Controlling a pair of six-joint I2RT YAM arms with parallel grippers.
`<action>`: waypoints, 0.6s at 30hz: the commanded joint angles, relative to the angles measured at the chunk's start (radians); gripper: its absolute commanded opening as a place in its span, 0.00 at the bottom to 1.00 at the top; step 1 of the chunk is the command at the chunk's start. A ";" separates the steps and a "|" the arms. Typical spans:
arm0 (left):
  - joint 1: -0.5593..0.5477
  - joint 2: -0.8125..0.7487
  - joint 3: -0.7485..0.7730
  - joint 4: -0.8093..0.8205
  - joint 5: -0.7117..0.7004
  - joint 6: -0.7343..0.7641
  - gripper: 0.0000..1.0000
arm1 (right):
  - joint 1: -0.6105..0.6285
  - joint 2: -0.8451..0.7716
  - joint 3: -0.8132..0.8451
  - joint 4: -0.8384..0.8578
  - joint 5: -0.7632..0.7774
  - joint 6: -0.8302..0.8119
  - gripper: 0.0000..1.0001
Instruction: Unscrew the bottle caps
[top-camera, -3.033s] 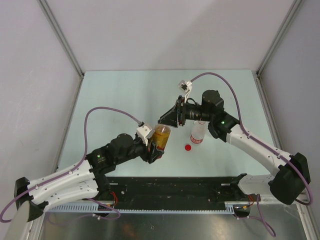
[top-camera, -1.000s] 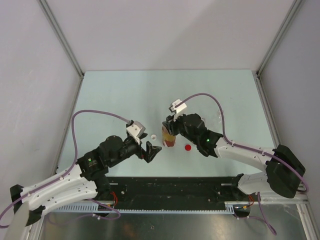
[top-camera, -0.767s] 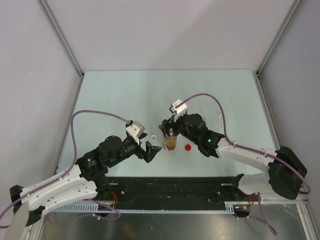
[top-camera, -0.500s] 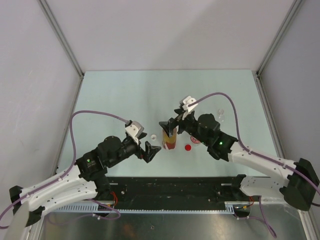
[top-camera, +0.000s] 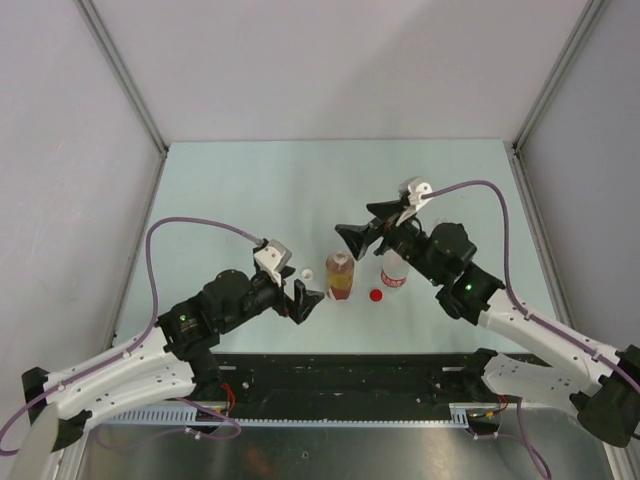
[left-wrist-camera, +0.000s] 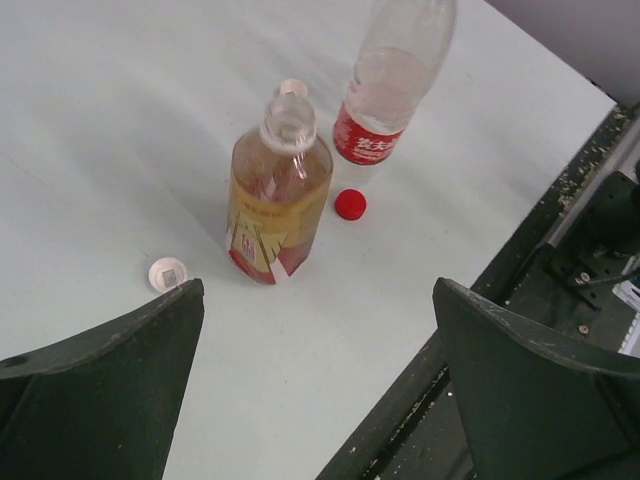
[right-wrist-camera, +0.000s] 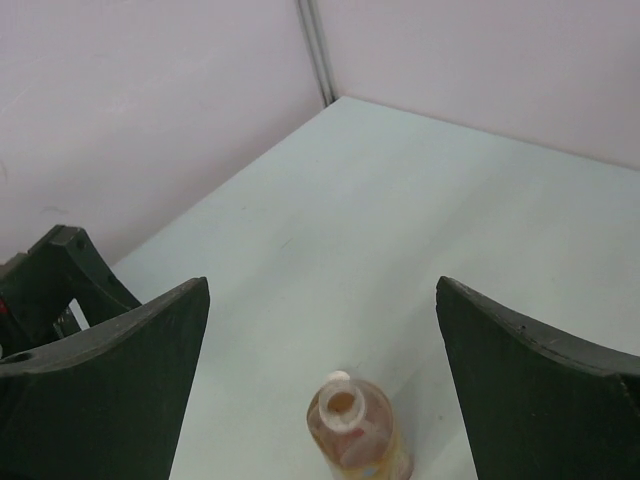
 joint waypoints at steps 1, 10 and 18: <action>0.044 0.022 0.011 -0.027 -0.061 -0.089 0.99 | -0.094 -0.058 0.001 -0.031 -0.053 0.117 0.98; 0.337 0.050 0.022 -0.169 0.055 -0.179 0.99 | -0.380 -0.198 0.023 -0.226 -0.064 0.167 0.97; 0.493 0.120 0.037 -0.194 0.160 -0.211 1.00 | -0.709 -0.267 0.077 -0.481 0.006 0.195 0.97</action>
